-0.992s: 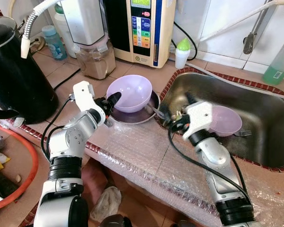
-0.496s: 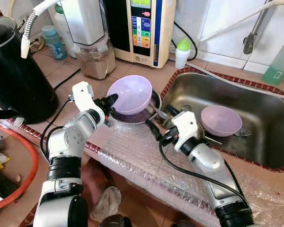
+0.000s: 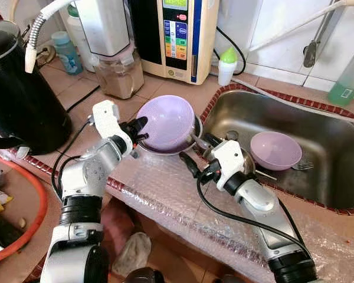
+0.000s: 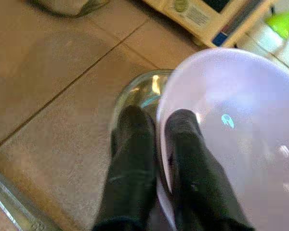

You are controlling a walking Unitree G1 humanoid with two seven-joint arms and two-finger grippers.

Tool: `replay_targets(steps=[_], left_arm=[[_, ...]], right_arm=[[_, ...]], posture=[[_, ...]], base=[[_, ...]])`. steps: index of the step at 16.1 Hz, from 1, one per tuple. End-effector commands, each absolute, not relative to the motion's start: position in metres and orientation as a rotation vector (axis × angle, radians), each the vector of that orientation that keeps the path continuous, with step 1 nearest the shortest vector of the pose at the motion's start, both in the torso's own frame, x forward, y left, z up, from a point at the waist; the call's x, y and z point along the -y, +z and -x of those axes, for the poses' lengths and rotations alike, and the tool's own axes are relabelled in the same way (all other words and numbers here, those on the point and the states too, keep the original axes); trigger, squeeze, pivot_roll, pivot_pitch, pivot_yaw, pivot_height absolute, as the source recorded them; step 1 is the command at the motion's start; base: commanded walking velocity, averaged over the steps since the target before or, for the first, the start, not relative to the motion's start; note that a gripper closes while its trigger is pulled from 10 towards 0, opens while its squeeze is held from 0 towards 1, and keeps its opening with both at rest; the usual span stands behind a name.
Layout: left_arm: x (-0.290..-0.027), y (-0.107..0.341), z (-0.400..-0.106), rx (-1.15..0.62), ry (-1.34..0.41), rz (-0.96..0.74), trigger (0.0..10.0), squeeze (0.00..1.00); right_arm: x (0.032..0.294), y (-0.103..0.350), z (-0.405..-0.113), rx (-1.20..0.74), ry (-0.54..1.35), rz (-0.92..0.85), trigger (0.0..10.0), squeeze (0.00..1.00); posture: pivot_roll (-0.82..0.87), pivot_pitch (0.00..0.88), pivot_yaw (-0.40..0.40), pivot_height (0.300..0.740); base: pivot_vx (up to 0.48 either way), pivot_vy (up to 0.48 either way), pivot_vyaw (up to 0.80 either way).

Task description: Kitchen organization

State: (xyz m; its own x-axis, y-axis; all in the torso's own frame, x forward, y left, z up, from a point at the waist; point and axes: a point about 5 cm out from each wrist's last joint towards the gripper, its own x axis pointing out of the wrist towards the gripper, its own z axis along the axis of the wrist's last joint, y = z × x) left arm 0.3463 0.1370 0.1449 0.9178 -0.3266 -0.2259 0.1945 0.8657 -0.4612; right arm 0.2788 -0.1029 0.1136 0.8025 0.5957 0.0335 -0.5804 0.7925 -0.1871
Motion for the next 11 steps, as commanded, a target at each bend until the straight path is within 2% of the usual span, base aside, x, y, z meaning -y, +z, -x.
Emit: replay_targets(steps=[1,4,7,11], left_arm=[[-0.141,0.145,-0.344,-0.294,-0.276,0.419,0.0,0.00],[-0.140,0.143,-0.342,-0.288,-0.272,0.428,0.0,0.00],[-0.141,0.166,-0.346,-0.091,-0.257,0.388,0.0,0.00],[-0.133,0.187,-0.343,0.066,-0.337,0.335,0.0,0.00]], right_arm=[[0.102,0.121,-0.279,0.120,0.639,0.178,10.0,0.00],[0.104,0.120,-0.279,0.115,0.639,0.182,10.0,0.00],[0.116,0.130,-0.291,0.167,0.505,0.173,10.0,0.00],[0.132,0.148,-0.306,0.212,0.340,-0.014,10.0,0.00]], posture=[[-0.05,0.009,0.089,0.740],[-0.05,0.009,0.085,0.740],[-0.05,0.008,0.078,0.740],[-0.05,0.010,0.073,0.740]], base=[[0.000,0.000,0.00],[0.000,0.000,0.00],[0.000,0.000,0.00],[0.000,0.000,0.00]])
